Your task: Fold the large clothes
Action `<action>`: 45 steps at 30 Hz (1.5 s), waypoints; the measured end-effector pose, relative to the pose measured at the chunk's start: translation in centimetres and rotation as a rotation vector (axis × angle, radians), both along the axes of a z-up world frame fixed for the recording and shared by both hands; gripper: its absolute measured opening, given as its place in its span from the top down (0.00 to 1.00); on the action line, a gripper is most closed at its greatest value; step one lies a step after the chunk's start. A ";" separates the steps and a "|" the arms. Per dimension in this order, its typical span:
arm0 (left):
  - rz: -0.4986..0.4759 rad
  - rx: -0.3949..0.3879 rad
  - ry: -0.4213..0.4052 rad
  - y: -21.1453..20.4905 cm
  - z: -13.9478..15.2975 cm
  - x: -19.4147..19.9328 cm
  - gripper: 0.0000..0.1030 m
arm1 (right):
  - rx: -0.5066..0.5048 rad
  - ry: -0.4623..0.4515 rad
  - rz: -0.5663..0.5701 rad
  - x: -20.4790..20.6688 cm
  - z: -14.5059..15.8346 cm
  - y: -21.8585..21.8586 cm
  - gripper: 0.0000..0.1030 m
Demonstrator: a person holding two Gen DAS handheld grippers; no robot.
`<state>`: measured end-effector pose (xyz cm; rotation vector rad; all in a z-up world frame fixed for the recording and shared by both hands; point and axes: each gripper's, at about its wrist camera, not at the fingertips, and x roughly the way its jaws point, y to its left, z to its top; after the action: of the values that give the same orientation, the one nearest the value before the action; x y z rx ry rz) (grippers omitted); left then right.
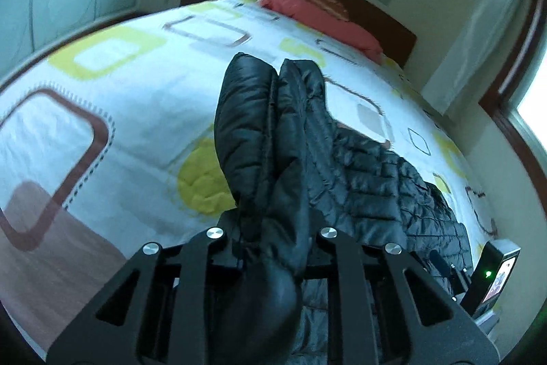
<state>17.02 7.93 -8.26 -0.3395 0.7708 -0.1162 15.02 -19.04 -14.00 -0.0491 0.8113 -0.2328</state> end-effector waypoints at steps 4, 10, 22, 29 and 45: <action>-0.041 0.034 -0.026 -2.4 1.9 0.5 0.81 | -0.018 -0.027 -0.074 -1.1 1.4 -4.0 0.58; -0.096 0.111 -0.055 -6.7 3.2 0.5 0.81 | -0.079 -0.010 -0.202 -3.1 2.0 -11.0 0.58; -0.229 0.332 -0.099 -18.0 2.2 -0.6 0.81 | -0.024 0.042 -0.249 -5.2 -0.8 -15.7 0.57; -0.309 0.475 -0.110 -24.1 -1.2 -0.9 0.81 | 0.012 0.036 -0.262 -5.7 -1.5 -16.5 0.52; -0.457 0.544 -0.128 -30.9 -3.6 -2.4 0.81 | 0.076 0.026 -0.262 -6.3 -2.2 -17.9 0.52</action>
<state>14.58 -22.93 -11.88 0.3619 0.7112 -0.3450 8.76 -36.92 -16.21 0.1271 0.8514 -0.4489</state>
